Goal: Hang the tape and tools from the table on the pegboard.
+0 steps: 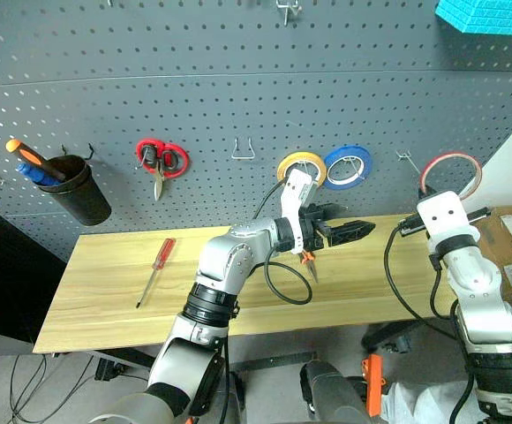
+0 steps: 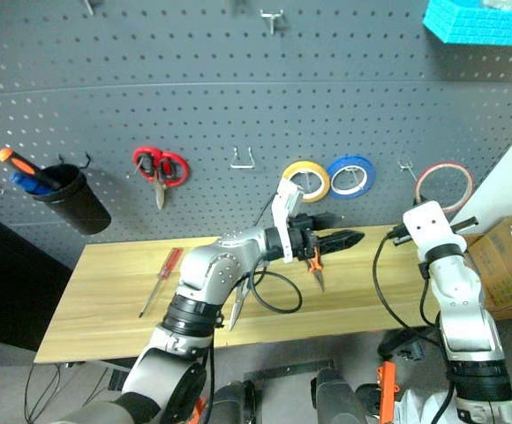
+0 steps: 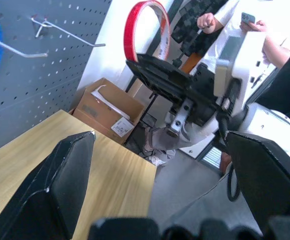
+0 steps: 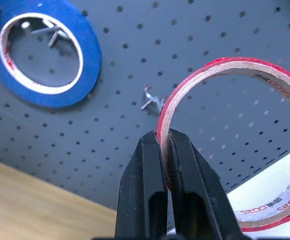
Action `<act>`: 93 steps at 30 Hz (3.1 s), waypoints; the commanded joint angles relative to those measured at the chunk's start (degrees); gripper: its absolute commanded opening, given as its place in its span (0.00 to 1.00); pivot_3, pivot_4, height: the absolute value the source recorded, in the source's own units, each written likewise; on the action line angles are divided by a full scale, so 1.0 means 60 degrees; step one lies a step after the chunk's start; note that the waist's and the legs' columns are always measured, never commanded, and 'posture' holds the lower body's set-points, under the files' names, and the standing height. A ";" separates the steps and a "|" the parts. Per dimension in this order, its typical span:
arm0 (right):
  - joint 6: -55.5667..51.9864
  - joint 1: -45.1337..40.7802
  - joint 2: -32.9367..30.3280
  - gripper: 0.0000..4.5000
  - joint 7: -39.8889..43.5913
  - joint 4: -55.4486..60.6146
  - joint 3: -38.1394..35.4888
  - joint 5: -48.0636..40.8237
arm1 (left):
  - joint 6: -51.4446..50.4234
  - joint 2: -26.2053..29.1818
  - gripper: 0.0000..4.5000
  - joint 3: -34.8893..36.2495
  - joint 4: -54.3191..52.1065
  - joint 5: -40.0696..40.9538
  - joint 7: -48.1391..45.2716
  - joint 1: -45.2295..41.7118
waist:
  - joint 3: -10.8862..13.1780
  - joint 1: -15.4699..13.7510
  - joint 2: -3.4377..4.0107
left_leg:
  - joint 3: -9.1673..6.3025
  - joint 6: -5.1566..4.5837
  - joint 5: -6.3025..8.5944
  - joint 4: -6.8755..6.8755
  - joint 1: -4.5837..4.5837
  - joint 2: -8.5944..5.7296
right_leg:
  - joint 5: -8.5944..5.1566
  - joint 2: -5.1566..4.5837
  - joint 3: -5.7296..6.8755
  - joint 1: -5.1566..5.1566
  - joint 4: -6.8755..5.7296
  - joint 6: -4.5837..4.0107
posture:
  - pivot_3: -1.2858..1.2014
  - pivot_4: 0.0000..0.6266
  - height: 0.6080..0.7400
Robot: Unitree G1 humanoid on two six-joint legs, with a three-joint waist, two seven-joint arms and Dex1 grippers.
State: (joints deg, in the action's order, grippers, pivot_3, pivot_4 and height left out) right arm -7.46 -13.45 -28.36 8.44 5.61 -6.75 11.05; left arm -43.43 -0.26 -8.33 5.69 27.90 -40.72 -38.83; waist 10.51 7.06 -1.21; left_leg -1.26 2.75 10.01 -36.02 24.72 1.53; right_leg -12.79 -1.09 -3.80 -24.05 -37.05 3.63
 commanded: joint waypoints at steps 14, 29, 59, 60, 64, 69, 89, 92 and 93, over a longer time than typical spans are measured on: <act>0.1510 -0.1797 -0.0059 0.01 0.1288 -0.2661 -0.0095 -0.1384 | 0.0475 -0.0549 1.00 -0.0117 0.0106 0.0005 0.0103 -0.0359 | -0.0010 0.0168 0.0004 | 0.0013 -0.0019 -0.0012 -0.0008 -0.0007 -0.0002 | 0.0023 0.0003 -0.0028 0.0003 -0.0011 0.0021 | 0.47 0.20 1.00; 0.1755 -0.2400 -0.0156 0.01 0.1811 -0.3765 0.0054 -0.1386 | 0.0004 -0.0542 1.00 0.0009 -0.0530 0.0198 0.0806 0.0094 | 0.0070 0.0079 -0.0013 | 0.0024 -0.0022 -0.0011 -0.0002 -0.0021 0.0000 | 0.0020 0.0005 -0.0043 0.0006 -0.0011 0.0017 | 0.49 0.35 1.00; 0.0977 -0.1935 -0.0241 0.94 0.1516 -0.4003 -0.0340 -0.1590 | -0.0763 -0.0419 1.00 0.0166 -0.1490 0.0426 0.1434 0.0631 | 0.0493 -0.0556 -0.0031 | 0.0027 -0.0031 -0.0009 0.0008 -0.0002 0.0002 | 0.0018 0.0004 -0.0042 -0.0004 0.0012 0.0012 | 0.50 0.39 1.00; 0.0808 -0.1697 -0.0194 1.00 0.1511 -0.3690 -0.0371 -0.1628 | -0.0761 -0.0420 1.00 0.0154 -0.1505 0.0422 0.1432 0.0655 | 0.0493 -0.0573 -0.0032 | 0.0027 -0.0031 -0.0009 0.0008 -0.0002 0.0002 | 0.0017 0.0004 -0.0042 -0.0006 0.0011 0.0012 | 0.50 0.39 1.00; -0.0772 0.0226 0.0183 1.00 0.1776 -0.1194 -0.0394 -0.2146 | -0.0586 -0.0240 1.00 0.0129 -0.1563 0.0172 0.1564 0.0899 | 0.0494 -0.0629 -0.0033 | 0.0018 -0.0030 -0.0009 0.0012 0.0003 0.0005 | 0.0013 0.0005 -0.0034 -0.0010 0.0013 0.0006 | 0.50 0.39 1.00; -0.3230 0.1615 0.0417 1.00 0.1940 0.1220 -0.0151 -0.2574 | -0.0390 0.0009 1.00 0.0338 -0.1615 -0.0365 0.2412 0.1270 | 0.0524 -0.0576 -0.0024 | 0.0027 -0.0030 -0.0008 0.0007 0.0005 0.0007 | -0.0018 0.0002 -0.0044 -0.0017 0.0012 -0.0047 | 0.49 0.41 1.00; -0.7803 -0.2813 0.2881 1.00 0.1253 -0.1684 0.2191 -0.2848 | -0.2378 0.1382 1.00 0.1922 -0.5367 -0.0190 0.4731 0.4824 | 0.0908 -0.0900 -0.0140 | -0.0008 -0.0030 0.0000 0.0030 0.0036 0.0015 | -0.0030 -0.0008 -0.0012 -0.0045 0.0031 -0.0072 | 0.55 0.49 1.00; -0.7559 -0.3380 0.3058 1.00 0.1346 -0.2773 0.2009 -0.2925 | -0.2489 0.1422 1.00 0.1966 -0.5550 -0.0102 0.4764 0.4938 | 0.0965 -0.0935 -0.0140 | -0.0013 -0.0029 0.0000 0.0037 0.0040 0.0018 | -0.0033 -0.0006 0.0000 -0.0049 0.0029 -0.0077 | 0.56 0.50 1.00; -0.7506 -0.3535 0.3102 1.00 0.1360 -0.3106 0.1937 -0.2947 | -0.2506 0.1443 1.00 0.1986 -0.5569 -0.0073 0.4768 0.4946 | 0.0983 -0.0940 -0.0137 | -0.0018 -0.0029 0.0000 0.0040 0.0041 0.0019 | -0.0035 -0.0006 0.0005 -0.0049 0.0029 -0.0079 | 0.56 0.50 1.00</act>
State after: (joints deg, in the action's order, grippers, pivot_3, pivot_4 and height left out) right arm -53.86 -33.56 -9.90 16.24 -11.47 6.17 -5.89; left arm -58.37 8.31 3.32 -24.66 26.40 -11.95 -9.22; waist 16.41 1.42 -2.04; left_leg -1.37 2.57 10.02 -35.77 24.97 1.64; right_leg -13.00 -1.12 -3.75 -24.34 -36.87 3.15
